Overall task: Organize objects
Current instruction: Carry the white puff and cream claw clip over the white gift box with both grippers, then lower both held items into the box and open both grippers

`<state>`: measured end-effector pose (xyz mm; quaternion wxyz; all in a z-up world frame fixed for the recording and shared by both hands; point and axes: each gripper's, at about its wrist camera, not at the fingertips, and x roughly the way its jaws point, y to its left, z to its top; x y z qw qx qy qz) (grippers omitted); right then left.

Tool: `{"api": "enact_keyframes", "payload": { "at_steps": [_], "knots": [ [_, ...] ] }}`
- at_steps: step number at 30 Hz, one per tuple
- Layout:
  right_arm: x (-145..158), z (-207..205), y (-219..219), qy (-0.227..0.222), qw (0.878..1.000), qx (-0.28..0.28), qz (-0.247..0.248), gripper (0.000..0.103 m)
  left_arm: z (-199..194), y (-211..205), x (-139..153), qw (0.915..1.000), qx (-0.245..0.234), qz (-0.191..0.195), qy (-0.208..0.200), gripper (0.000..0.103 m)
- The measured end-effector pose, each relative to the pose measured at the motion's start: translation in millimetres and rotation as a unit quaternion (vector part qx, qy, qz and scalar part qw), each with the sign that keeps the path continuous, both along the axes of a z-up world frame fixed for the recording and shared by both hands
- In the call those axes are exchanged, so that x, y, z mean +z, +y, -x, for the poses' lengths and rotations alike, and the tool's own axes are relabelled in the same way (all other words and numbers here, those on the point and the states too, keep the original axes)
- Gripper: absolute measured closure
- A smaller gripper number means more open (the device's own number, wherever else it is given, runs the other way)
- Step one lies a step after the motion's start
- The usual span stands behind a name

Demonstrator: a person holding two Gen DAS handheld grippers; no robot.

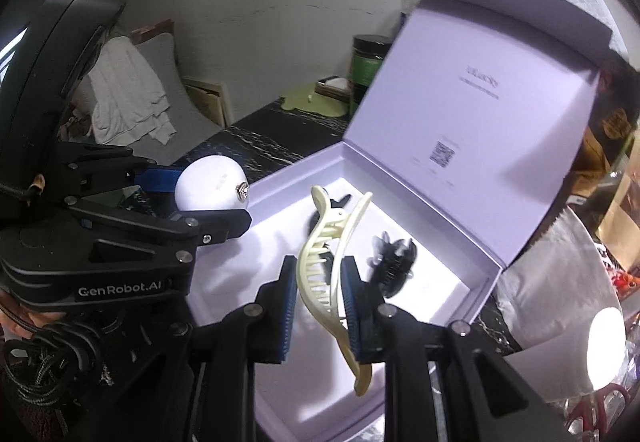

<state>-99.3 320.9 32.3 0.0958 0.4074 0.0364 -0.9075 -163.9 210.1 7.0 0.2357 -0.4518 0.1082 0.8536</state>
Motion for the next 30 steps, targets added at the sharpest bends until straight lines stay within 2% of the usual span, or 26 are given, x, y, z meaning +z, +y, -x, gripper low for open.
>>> {"api": "enact_keyframes", "payload": {
  "at_steps": [11,21,30],
  "knots": [
    [-23.6,15.7,30.1,-0.031,0.999,-0.038,0.014,0.082,22.8,30.7,-17.0,0.9994,-0.029,-0.001,-0.018,0.053],
    [-34.4,22.0,44.2,-0.030,0.997,-0.064,0.022,0.082,37.5,43.5,-33.5,0.9988,-0.042,0.006,-0.026,0.053],
    [-42.6,38.4,46.3,-0.051,0.996,-0.062,0.033,0.082,53.3,54.0,-32.3,0.9978,-0.055,0.034,-0.017,0.053]
  ]
}}
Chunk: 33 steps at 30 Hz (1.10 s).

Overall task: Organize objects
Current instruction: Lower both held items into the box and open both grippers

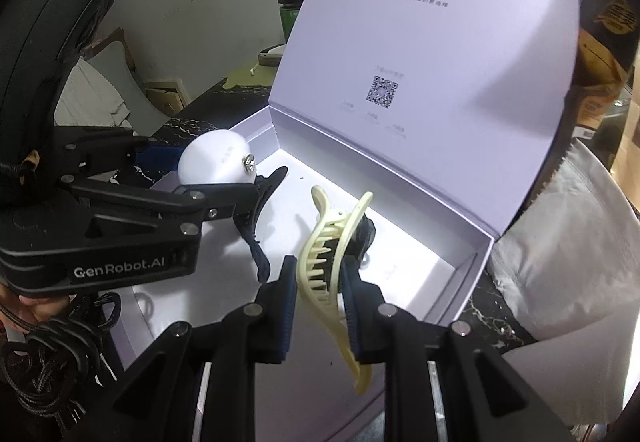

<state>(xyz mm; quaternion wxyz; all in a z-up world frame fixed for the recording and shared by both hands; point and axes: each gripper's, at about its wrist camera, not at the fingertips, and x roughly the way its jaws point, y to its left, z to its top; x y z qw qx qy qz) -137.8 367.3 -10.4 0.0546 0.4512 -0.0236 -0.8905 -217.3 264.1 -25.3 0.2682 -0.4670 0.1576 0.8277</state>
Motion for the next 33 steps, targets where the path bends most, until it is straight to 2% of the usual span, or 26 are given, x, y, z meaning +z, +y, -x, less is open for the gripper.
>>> {"api": "enact_keyframes", "payload": {
  "at_steps": [7,15,24,33],
  "knots": [
    [-2.6,15.4,2.5,-0.011,1.000,-0.001,0.004,0.082,16.2,4.6,-6.4,0.9998,0.002,0.017,-0.006,0.053],
    [-15.2,24.5,9.4,-0.027,0.999,-0.015,0.012,0.082,22.1,12.9,-17.0,0.9992,-0.003,0.027,-0.030,0.053],
    [-24.5,27.4,16.7,-0.034,0.999,-0.019,0.022,0.082,29.7,19.9,-31.3,0.9964,0.003,0.058,-0.063,0.053],
    [-24.6,28.3,20.0,-0.035,0.999,-0.030,0.023,0.077,29.8,18.0,-32.5,0.9959,0.012,0.064,-0.063,0.052]
  ]
}}
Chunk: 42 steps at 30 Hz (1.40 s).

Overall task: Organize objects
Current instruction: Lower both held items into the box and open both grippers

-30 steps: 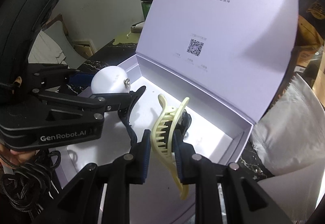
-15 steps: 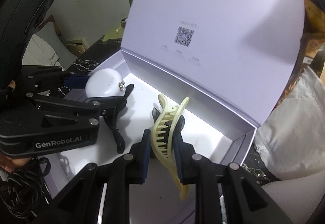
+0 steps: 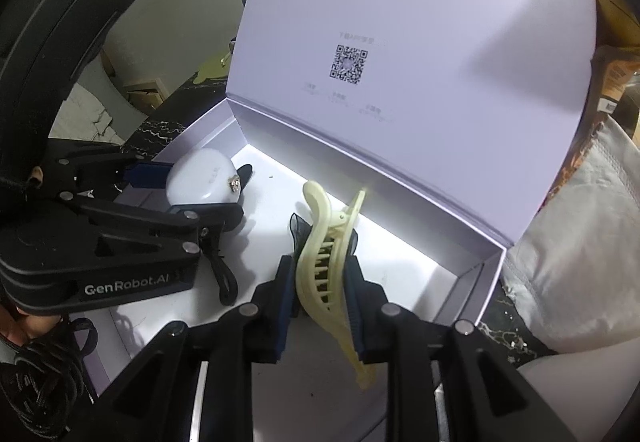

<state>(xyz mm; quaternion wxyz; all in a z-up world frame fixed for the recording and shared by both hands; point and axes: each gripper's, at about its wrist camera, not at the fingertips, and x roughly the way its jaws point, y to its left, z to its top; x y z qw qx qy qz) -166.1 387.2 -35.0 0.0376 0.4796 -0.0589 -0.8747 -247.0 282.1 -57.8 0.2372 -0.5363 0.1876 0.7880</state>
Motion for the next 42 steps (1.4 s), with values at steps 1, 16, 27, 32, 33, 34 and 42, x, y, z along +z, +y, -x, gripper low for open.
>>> {"api": "enact_keyframes", "payload": {
  "at_steps": [1,16,27,32,33,34,42],
  "knots": [
    [0.5,-0.1,0.0,0.001,1.000,-0.001,-0.001,0.073,-0.4,-0.3,0.5,1.0000,0.001,0.000,0.002,0.053],
    [22.3,-15.4,-0.6,0.018,1.000,-0.002,-0.011,0.059,-4.1,-12.5,19.1,0.9992,0.017,-0.005,0.036,0.047],
    [54.0,-30.5,-10.7,0.051,0.998,-0.004,-0.025,0.058,-17.7,-37.9,54.9,0.9949,0.048,-0.036,0.081,0.047],
    [69.7,-40.0,-17.1,0.069,0.997,0.004,-0.033,0.056,-23.5,-52.9,71.6,0.9917,0.066,-0.059,0.094,0.047],
    [70.8,-39.0,-20.7,0.074,0.997,0.006,-0.034,0.055,-24.6,-55.6,74.0,0.9910,0.069,-0.060,0.097,0.047],
    [73.3,-40.0,-22.3,0.078,0.996,0.007,-0.034,0.055,-25.6,-58.5,76.6,0.9902,0.072,-0.062,0.102,0.047],
    [83.2,-42.6,-38.5,0.100,0.994,0.021,-0.038,0.054,-41.8,-73.0,94.7,0.9862,0.083,-0.058,0.131,0.041]
  ]
}}
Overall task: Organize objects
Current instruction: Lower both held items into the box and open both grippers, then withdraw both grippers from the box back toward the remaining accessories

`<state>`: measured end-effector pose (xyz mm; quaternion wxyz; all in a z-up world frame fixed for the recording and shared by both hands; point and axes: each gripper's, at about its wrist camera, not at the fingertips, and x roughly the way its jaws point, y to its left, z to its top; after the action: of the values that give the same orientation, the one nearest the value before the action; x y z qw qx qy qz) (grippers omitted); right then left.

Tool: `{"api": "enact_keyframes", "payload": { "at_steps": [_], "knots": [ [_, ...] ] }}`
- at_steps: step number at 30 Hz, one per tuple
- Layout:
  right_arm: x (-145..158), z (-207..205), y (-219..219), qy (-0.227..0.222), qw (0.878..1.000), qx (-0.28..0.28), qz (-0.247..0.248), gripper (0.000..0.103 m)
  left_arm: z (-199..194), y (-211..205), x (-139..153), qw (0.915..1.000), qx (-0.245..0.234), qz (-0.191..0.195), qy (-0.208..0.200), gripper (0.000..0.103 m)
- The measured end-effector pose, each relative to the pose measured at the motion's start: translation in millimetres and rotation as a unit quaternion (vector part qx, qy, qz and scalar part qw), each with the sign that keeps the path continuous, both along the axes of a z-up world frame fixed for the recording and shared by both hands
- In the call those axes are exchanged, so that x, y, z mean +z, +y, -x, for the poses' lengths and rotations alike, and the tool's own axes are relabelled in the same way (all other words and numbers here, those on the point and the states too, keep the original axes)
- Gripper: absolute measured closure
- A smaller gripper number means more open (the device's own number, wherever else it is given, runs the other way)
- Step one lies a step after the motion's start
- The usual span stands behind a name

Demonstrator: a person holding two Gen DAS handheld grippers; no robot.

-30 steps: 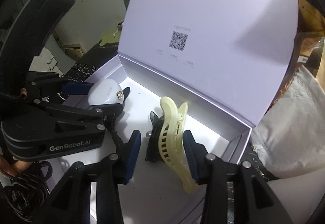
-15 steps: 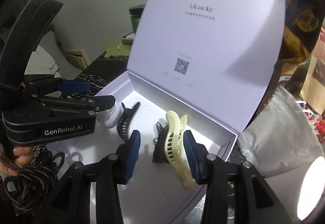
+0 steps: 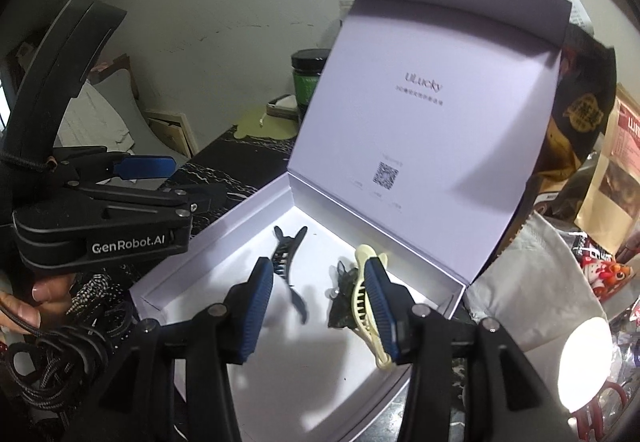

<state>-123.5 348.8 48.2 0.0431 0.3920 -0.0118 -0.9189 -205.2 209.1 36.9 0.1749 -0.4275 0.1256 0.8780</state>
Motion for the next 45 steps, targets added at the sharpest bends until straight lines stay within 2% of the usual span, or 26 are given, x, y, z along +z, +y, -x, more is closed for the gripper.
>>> {"api": "enact_keyframes", "payload": {
  "at_steps": [12,27,45],
  "knots": [
    [4.7,-1.8,-22.3,0.012,1.000,0.025,-0.003,0.050,-18.6,-29.5,15.2,0.9992,0.034,-0.012,0.014,0.036],
    [5.2,-9.6,-64.4,0.012,0.997,0.079,-0.006,0.049,-41.0,-81.1,21.4,0.9960,0.085,-0.017,0.023,0.032],
    [-4.5,-18.8,-113.7,0.002,0.989,0.147,-0.010,0.047,-70.4,-135.3,6.5,0.9886,0.149,-0.015,0.019,0.030]
  ]
}}
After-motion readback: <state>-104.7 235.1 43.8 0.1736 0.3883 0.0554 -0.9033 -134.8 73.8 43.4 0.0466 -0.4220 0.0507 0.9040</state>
